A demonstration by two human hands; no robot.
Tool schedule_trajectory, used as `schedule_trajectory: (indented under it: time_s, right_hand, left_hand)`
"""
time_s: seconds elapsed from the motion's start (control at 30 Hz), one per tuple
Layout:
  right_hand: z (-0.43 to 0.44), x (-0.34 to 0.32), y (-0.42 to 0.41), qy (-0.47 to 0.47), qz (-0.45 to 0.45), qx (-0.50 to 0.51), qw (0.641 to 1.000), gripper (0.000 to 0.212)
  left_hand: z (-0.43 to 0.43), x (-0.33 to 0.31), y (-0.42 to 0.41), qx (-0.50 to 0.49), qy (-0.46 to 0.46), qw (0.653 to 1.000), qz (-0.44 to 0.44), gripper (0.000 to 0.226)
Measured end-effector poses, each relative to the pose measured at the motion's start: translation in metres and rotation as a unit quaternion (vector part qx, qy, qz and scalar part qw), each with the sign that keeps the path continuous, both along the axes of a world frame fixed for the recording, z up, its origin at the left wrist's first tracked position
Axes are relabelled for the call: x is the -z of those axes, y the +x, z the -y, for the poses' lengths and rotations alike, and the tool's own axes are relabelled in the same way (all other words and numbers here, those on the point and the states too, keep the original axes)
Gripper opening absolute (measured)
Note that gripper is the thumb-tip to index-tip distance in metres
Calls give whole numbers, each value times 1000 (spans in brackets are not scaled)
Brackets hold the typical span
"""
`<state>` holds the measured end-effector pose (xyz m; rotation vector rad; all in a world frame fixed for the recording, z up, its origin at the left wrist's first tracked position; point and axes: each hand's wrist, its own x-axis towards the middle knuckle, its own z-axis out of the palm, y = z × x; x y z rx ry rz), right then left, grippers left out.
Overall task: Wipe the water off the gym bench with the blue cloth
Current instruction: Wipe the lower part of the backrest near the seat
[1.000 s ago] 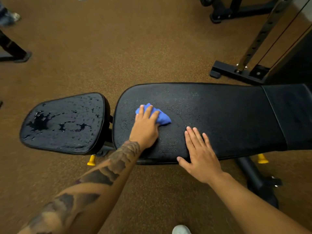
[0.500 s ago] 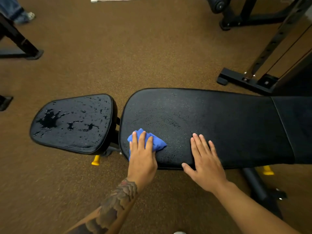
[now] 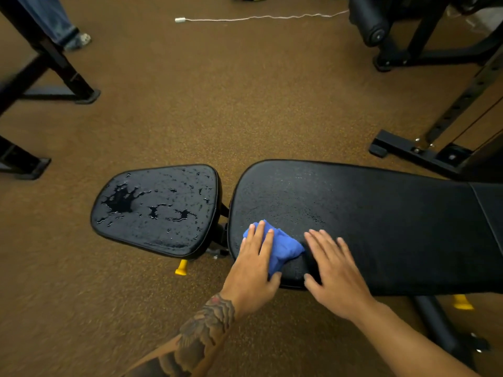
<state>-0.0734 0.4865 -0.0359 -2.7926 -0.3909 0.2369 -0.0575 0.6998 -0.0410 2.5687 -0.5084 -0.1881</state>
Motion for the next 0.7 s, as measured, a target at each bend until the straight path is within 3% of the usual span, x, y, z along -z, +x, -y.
schedule_trajectory:
  time_s: [0.17, 0.3, 0.53, 0.7]
  right_hand:
    - [-54, -1, 18, 97, -9, -66, 993, 70]
    - [-65, 12, 16, 139, 26, -32, 989, 60]
    - [-94, 1, 12, 209, 59, 54, 975, 55]
    - [-146, -17, 26, 239, 89, 53, 965, 56]
  left_hand:
    - [-1, 7, -5, 7, 12, 1000, 5, 73]
    - [1, 10, -2, 13, -10, 1000, -9, 66]
    - [-15, -6, 6, 21, -47, 999, 7, 77]
    - [-63, -18, 20, 8, -51, 996, 73, 69]
